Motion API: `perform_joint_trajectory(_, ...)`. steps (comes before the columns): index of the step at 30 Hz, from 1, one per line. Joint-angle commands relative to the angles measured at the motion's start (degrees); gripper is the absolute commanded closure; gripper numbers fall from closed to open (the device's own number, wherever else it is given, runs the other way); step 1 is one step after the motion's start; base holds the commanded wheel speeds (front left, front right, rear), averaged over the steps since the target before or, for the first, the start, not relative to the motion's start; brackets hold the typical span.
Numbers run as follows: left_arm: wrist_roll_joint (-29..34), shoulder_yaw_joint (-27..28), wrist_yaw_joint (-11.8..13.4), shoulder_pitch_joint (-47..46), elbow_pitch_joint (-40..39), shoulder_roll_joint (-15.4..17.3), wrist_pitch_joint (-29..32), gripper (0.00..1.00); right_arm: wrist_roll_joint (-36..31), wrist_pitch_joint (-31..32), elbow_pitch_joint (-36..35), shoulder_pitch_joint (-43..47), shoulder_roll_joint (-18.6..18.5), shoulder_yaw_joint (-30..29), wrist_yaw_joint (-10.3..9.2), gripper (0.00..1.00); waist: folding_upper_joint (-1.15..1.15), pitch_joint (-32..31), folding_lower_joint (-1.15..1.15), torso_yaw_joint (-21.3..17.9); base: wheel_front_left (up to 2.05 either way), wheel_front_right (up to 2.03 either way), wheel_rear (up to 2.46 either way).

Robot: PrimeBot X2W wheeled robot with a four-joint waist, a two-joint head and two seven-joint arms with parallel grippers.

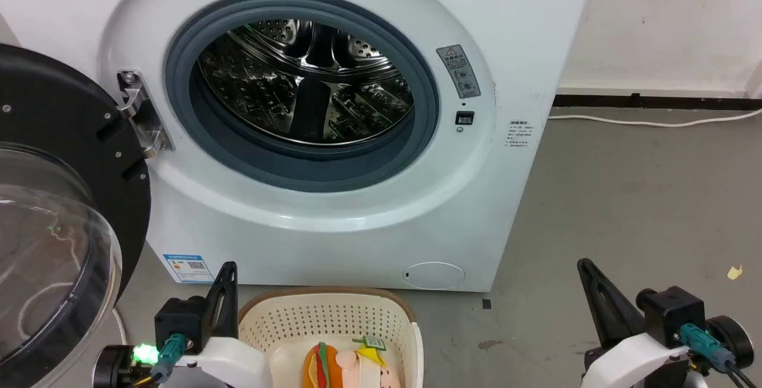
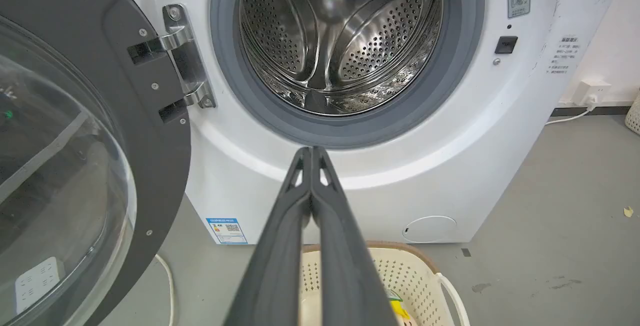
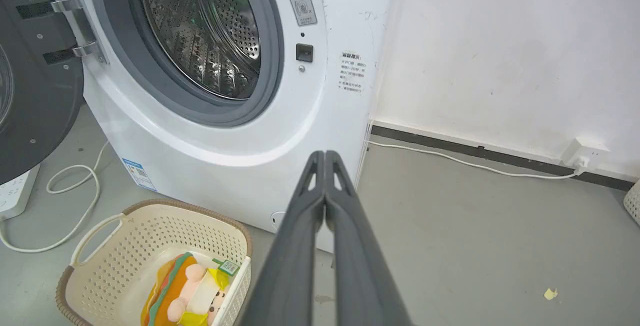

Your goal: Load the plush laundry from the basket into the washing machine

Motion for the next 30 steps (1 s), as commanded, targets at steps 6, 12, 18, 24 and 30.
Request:
perform_joint_trajectory(6,0.16,0.16,-0.24,-0.86,-0.25,-0.01,0.02,1.0,-0.41,0.07,-0.24,-0.67,0.24,-0.13,-0.05,1.0,0.0,0.0,0.0,0.0,0.0,0.0,0.0)
perform_joint_trajectory(12,0.16,0.16,-0.24,-0.86,-0.25,-0.01,0.02,1.0,-0.41,0.07,-0.24,-0.67,0.24,-0.13,-0.05,1.0,0.0,0.0,0.0,0.0,0.0,0.0,0.0)
perform_joint_trajectory(18,0.16,0.16,-0.24,-0.86,-0.25,-0.01,0.02,1.0,-0.41,0.07,-0.24,-0.67,0.24,-0.13,-0.05,1.0,0.0,0.0,0.0,0.0,0.0,0.0,0.0)
perform_joint_trajectory(24,0.16,0.16,-0.24,-0.86,-0.25,-0.01,0.02,1.0,-0.41,0.07,-0.24,-0.67,0.24,-0.13,-0.05,1.0,0.0,0.0,0.0,0.0,0.0,0.0,0.0)
perform_joint_trajectory(30,0.16,0.16,-0.24,-0.86,-0.25,-0.01,0.02,1.0,-0.41,0.07,-0.24,-0.67,0.24,-0.13,-0.05,1.0,0.0,0.0,0.0,0.0,0.0,0.0,0.0)
